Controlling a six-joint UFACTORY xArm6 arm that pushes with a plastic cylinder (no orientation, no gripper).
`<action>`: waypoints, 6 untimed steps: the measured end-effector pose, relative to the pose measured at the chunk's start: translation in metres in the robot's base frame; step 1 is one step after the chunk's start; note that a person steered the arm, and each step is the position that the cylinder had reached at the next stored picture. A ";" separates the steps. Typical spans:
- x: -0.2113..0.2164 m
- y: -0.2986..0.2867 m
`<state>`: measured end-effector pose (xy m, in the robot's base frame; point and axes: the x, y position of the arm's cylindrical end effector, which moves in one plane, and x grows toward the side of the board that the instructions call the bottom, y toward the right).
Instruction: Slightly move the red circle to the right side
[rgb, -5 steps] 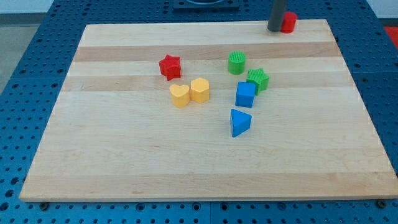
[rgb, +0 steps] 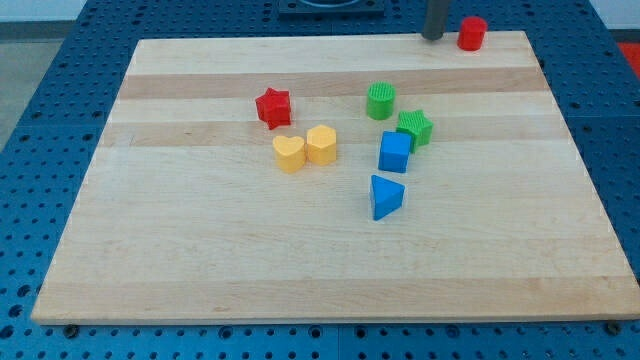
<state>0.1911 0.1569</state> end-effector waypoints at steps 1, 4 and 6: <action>0.001 0.010; 0.000 0.026; 0.001 0.032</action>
